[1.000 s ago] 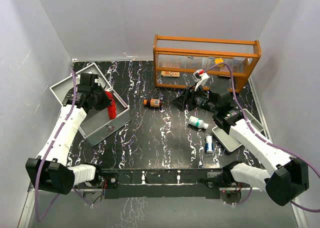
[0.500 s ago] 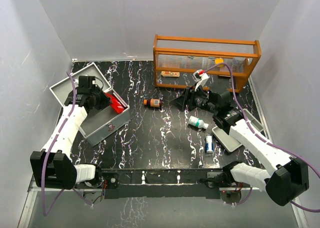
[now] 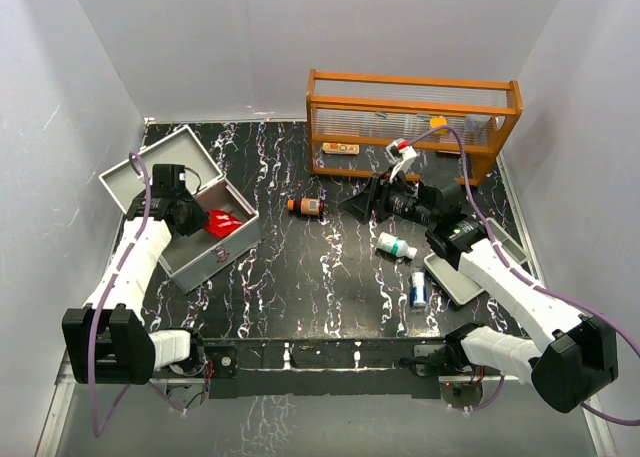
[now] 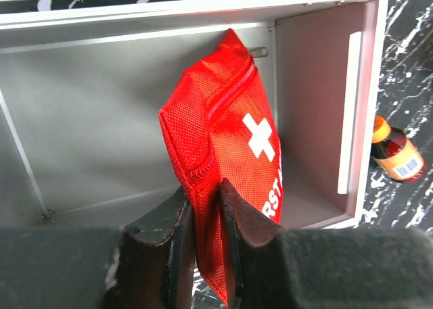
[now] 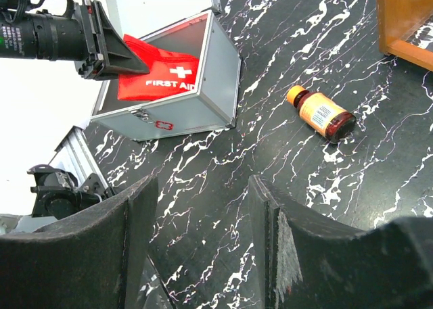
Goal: Organize the medicine kit
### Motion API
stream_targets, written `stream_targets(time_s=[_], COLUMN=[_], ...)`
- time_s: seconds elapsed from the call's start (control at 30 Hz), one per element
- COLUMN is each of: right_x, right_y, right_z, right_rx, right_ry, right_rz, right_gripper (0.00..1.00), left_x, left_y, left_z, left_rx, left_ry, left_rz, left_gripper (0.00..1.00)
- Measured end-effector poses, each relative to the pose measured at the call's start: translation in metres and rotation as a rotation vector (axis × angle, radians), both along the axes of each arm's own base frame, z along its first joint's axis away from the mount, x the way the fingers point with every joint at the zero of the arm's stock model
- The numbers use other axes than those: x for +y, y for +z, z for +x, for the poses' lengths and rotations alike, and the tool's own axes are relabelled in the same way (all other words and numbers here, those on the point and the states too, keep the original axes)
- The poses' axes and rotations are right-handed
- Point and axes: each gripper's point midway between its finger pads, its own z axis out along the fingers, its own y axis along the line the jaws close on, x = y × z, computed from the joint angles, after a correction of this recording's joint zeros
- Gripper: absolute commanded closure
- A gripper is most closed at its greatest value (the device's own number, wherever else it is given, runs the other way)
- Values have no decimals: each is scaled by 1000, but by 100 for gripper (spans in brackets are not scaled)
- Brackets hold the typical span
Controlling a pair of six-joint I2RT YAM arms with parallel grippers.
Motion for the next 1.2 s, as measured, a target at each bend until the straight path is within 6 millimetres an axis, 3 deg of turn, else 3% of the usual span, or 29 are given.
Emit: stream_targets(time_s=[0.13, 0.3, 0.6, 1.03, 1.2], right_x=[0, 2, 5, -3, -11], right_y=[0, 0, -15, -26, -33], right_z=[0, -3, -1, 12, 20], right_rx=[3, 3, 44, 100, 127], right_ry=[0, 22, 34, -68, -146], right_rz=[2, 4, -17, -32, -47], right_gripper=[47, 47, 47, 48, 47], left_x=[10, 28, 50, 52, 21], left_y=[-9, -19, 5, 17, 28], left_z=[1, 1, 2, -4, 6], left_rx=[37, 100, 100, 105, -2], left_ry=[-15, -32, -33, -101, -205], left_rz=[63, 165, 298, 333, 200], left_gripper=[81, 61, 57, 50, 49])
